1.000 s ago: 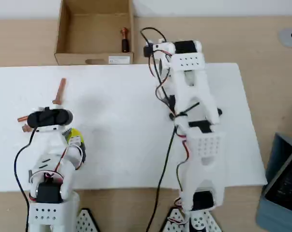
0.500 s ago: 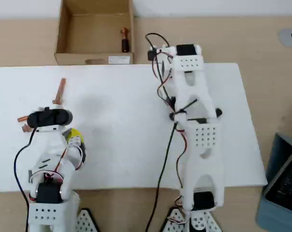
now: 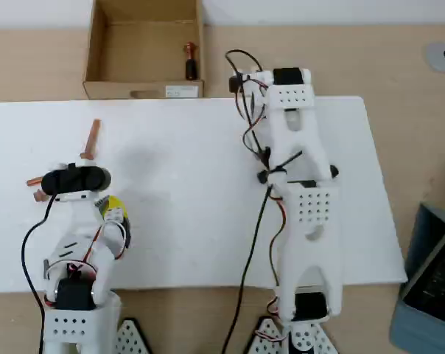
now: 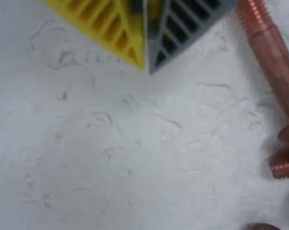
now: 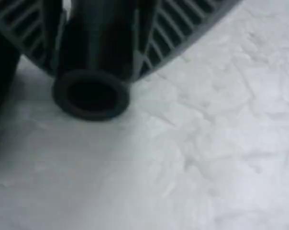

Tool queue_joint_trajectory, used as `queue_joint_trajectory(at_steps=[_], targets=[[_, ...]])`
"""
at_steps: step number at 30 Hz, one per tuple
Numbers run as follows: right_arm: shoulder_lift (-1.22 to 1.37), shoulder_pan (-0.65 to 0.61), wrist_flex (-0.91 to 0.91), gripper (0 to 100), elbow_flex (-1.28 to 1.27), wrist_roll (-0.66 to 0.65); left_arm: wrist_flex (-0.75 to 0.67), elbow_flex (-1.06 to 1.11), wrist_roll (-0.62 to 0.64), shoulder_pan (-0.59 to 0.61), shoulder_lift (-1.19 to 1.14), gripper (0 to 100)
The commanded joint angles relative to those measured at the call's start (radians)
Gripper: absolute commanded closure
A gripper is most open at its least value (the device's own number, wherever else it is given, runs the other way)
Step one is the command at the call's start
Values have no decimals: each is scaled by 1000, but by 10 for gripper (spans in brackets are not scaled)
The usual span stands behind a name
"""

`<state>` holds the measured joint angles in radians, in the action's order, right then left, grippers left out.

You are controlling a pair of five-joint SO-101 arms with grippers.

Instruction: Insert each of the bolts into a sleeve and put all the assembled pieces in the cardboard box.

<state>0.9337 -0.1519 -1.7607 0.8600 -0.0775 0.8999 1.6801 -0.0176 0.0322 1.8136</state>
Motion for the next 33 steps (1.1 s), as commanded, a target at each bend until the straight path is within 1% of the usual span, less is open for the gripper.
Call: queue_joint_trajectory(at_steps=[1, 7, 14, 21, 24, 26, 29, 33], targets=[[-35, -15, -21, 987, 62, -9, 6, 12, 0, 0, 10, 998], [-173, -45, -26, 987, 77, -23, 6, 12, -2, -2, 10, 998], [-432, -84, -26, 987, -59, -25, 6, 12, -2, -2, 10, 998], [-699, -79, -26, 987, -335, -15, 5, 11, -3, 3, 10, 997], [-822, -77, -26, 987, -484, 28, 5, 0, -11, 6, 10, 995], [-915, -77, -26, 987, -579, 54, 6, -41, -28, 6, 7, 978], [-1056, -77, -26, 987, -707, 55, 9, -127, -29, 5, 4, 967], [-1237, -76, -25, 987, -855, 55, 97, -255, -29, 2, -38, 966]])
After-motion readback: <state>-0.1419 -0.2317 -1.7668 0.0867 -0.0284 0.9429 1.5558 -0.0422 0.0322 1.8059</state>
